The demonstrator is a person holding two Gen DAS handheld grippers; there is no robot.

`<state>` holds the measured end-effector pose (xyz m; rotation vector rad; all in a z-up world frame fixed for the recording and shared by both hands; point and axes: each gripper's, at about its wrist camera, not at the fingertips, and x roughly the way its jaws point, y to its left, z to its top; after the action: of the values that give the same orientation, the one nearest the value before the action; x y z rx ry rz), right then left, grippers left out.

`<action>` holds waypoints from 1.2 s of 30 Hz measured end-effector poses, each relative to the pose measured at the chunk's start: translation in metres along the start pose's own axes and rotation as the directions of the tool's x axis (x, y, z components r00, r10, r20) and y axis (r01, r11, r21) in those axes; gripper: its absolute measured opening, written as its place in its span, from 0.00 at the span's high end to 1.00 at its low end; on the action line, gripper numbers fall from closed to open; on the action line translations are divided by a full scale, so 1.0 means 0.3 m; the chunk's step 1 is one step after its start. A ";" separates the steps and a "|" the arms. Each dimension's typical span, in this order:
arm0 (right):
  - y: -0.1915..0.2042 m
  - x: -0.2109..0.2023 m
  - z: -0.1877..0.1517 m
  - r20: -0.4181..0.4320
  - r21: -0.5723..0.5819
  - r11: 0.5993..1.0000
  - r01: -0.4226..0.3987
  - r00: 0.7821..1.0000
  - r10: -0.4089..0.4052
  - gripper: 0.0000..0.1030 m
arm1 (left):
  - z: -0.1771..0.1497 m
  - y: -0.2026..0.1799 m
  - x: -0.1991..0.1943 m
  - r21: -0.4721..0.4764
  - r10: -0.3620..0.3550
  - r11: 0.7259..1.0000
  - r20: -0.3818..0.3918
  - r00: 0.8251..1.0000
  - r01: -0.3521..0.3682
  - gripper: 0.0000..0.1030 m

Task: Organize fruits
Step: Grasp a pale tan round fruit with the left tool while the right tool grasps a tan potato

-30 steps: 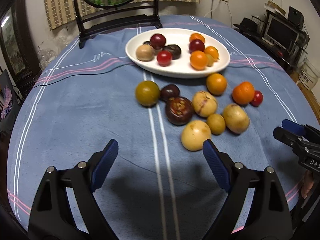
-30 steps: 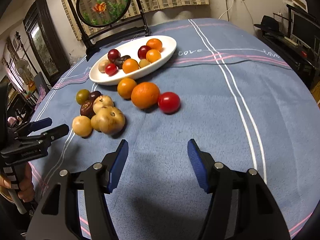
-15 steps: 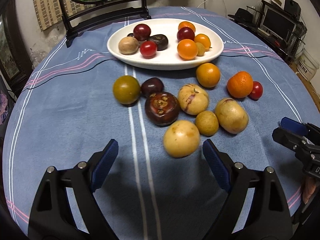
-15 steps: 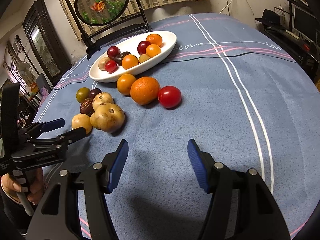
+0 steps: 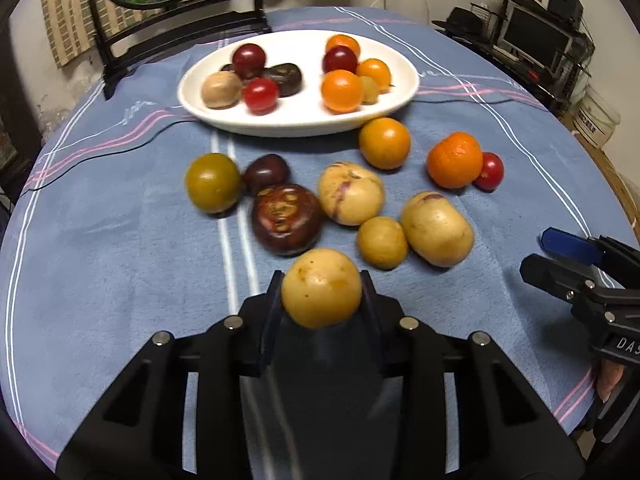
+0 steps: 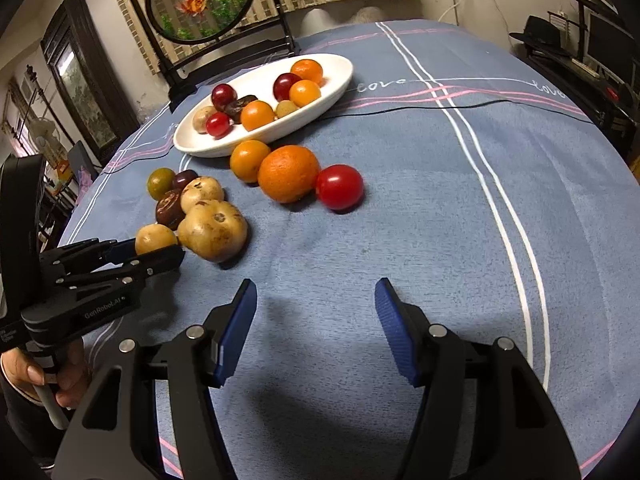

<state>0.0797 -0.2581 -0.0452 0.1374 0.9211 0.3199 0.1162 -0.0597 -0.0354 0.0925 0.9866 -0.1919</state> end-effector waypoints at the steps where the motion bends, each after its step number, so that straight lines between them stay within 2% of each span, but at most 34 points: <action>1: 0.014 0.002 0.002 -0.001 -0.016 1.000 0.000 1.000 0.000 0.39 | -0.002 0.011 -0.009 -0.004 0.005 1.000 0.007 1.000 -0.005 0.64; 9: 0.159 0.047 0.025 -0.032 -0.166 0.986 -0.012 0.999 0.007 0.39 | -0.012 0.105 -0.065 -0.056 0.020 0.998 0.042 0.999 -0.017 0.64; 14: 0.234 0.109 0.046 -0.050 -0.255 0.965 0.064 0.996 -0.079 0.39 | -0.025 0.142 -0.062 -0.078 0.007 0.997 0.034 0.999 -0.004 0.64; 23: 0.270 0.186 0.117 -0.059 -0.283 0.952 0.113 0.989 -0.135 0.40 | -0.042 0.170 -0.029 -0.099 -0.018 0.995 0.008 1.000 0.018 0.64; 25: 0.275 0.191 0.120 -0.069 -0.285 0.954 0.091 0.991 -0.115 0.57 | -0.045 0.167 -0.022 -0.099 -0.019 0.995 0.004 1.000 0.019 0.64; 26: 0.277 0.191 0.120 -0.070 -0.289 0.953 0.089 0.991 -0.114 0.59 | -0.047 0.168 -0.019 -0.100 -0.020 0.995 0.001 1.000 0.020 0.64; 28: 0.279 0.186 0.115 -0.069 -0.289 0.953 0.087 0.991 -0.112 0.60 | -0.049 0.168 -0.018 -0.099 -0.019 0.995 0.003 1.000 0.020 0.64; 36: 0.199 0.133 0.110 -0.066 -0.182 0.983 0.005 0.998 -0.017 0.61 | -0.048 0.169 -0.011 -0.100 -0.016 0.995 -0.001 1.000 0.016 0.64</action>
<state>0.1158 -0.1880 -0.0406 -0.0470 0.9544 0.3989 0.1128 -0.0074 -0.0410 -0.0063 0.9969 -0.1567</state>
